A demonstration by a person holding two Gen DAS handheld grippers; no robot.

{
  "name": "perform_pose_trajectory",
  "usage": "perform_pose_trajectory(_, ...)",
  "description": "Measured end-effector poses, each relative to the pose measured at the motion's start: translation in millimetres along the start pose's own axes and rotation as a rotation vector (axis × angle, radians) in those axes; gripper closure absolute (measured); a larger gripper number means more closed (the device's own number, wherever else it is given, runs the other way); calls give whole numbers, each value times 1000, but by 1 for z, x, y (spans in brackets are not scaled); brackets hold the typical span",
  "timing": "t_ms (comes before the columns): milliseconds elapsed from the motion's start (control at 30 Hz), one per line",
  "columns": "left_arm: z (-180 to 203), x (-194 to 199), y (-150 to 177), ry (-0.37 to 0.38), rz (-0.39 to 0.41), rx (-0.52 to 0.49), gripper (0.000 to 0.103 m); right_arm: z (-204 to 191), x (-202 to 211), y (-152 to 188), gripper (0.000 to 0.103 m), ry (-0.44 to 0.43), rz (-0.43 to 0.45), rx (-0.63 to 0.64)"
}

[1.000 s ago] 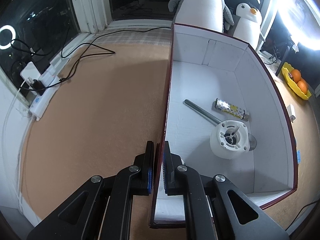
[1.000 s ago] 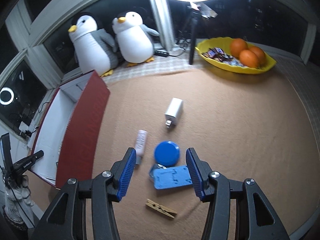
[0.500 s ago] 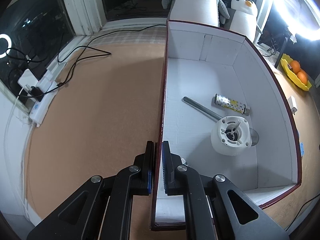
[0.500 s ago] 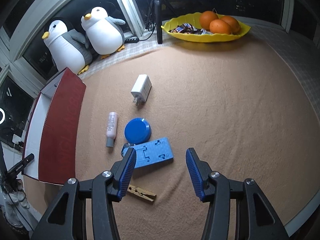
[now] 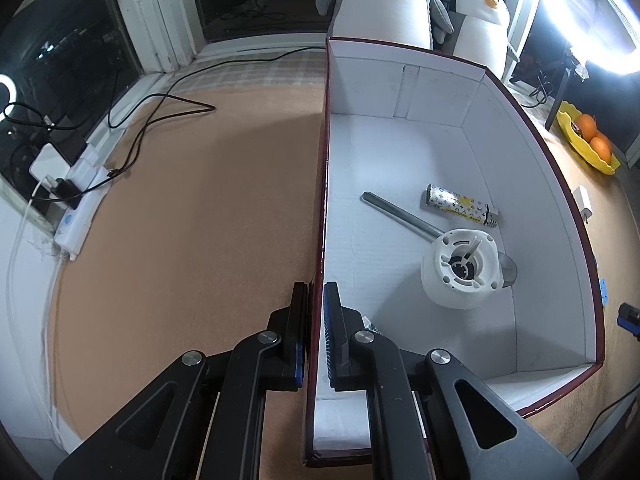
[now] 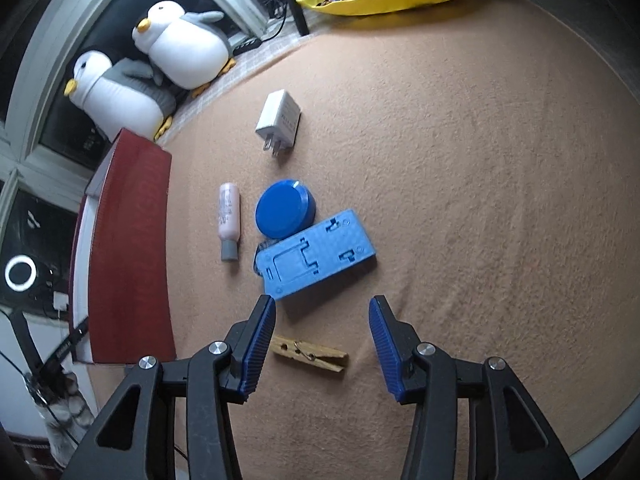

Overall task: Organize rigid objects
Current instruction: 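Move the right tool to the wooden clothespin and grasp it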

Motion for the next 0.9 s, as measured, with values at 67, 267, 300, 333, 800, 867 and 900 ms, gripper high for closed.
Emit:
perform_pose_trajectory(67, 0, 0, 0, 0, 0, 0, 96, -5, -1, 6, 61, 2, -15, 50)
perform_pose_trajectory(267, 0, -1, 0, 7, 3, 10, 96, -27, -12, 31, 61, 29, -92, 268)
perform_pose_trajectory(300, 0, -1, 0, 8, 4, 10, 96, -31, -14, 34, 62, 46, -98, 302)
perform_pose_trajectory(333, 0, -1, 0, 8, 4, 10, 96, -33, -16, 35, 62, 73, -96, 335)
perform_pose_trajectory(800, -1, 0, 2, 21, 13, 26, 96, -58, -50, 41, 67, 259, -185, 656)
perform_pose_trajectory(867, 0, 0, 3, 20, 11, 25, 96, -61, -54, 44, 71, 277, -193, 685)
perform_pose_trajectory(900, 0, 0, 3, 19, 11, 24, 96, -61, -55, 44, 72, 287, -196, 697)
Point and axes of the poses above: each gripper's, at about its wrist camera, not at the fingertips, and x roughly against the way its jaws point, z to its right, y to its underside, the point moved 8 cm from there along -x, roughly the way its jaws point, and after that the axes turned 3 degrees about -x, right-handed, at the moved point
